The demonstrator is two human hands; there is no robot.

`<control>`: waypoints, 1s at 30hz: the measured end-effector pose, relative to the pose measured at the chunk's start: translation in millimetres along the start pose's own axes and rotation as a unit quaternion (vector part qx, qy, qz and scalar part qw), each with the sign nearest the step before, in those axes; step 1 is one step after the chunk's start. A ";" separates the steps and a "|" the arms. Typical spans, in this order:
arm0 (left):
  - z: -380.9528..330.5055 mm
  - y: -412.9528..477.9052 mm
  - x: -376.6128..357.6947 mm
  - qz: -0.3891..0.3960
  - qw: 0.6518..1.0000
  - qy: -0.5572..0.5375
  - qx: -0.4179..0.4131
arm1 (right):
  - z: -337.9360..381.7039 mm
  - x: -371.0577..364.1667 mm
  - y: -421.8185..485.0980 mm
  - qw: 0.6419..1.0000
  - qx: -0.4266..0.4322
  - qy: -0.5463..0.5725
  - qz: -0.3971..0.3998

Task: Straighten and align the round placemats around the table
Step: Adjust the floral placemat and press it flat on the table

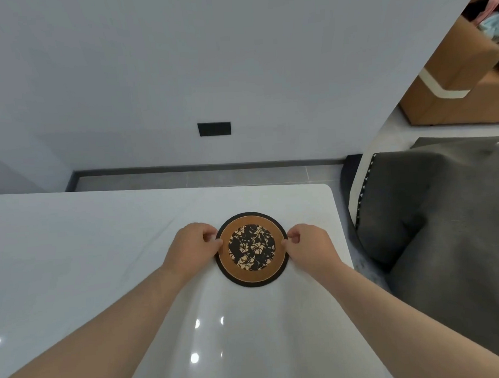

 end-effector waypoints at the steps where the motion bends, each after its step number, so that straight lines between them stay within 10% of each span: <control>1: 3.7 -3.0 -0.2 0.014 0.996 0.086 -0.021 | -1.6 0.5 -0.9 0.997 0.033 -0.062 0.005; 7: 38.4 -12.5 -13.9 0.093 0.941 0.313 -0.088 | -31.3 -12.2 -3.3 0.951 0.140 -0.263 0.080; 30: 38.0 -11.1 -16.9 0.032 0.941 0.321 -0.105 | -30.7 -17.7 -0.4 0.949 0.137 -0.283 0.034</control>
Point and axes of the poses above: each hand's wrist, its own y-axis towards the middle knuckle, its own x-axis out of the back of the hand, z = x × y, the point moved 3 cm from there along y, towards the middle knuckle, and after that the axes turned 9 degrees about z, right-handed, at the moved point
